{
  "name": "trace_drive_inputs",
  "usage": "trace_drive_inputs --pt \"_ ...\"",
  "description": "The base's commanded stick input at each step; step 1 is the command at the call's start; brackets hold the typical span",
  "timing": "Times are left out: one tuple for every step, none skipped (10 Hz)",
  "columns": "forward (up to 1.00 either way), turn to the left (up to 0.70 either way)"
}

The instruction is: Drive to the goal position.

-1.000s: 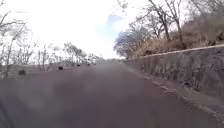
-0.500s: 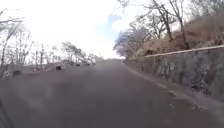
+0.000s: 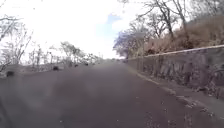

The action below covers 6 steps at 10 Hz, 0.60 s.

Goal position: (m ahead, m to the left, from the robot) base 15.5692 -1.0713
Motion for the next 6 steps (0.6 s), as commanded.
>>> trace_drive_inputs --pt "0.7 0.0" --pt "0.7 0.0" --pt "0.7 0.0" --pt "0.7 0.0" --pt "0.7 0.0" --pt "0.7 0.0"
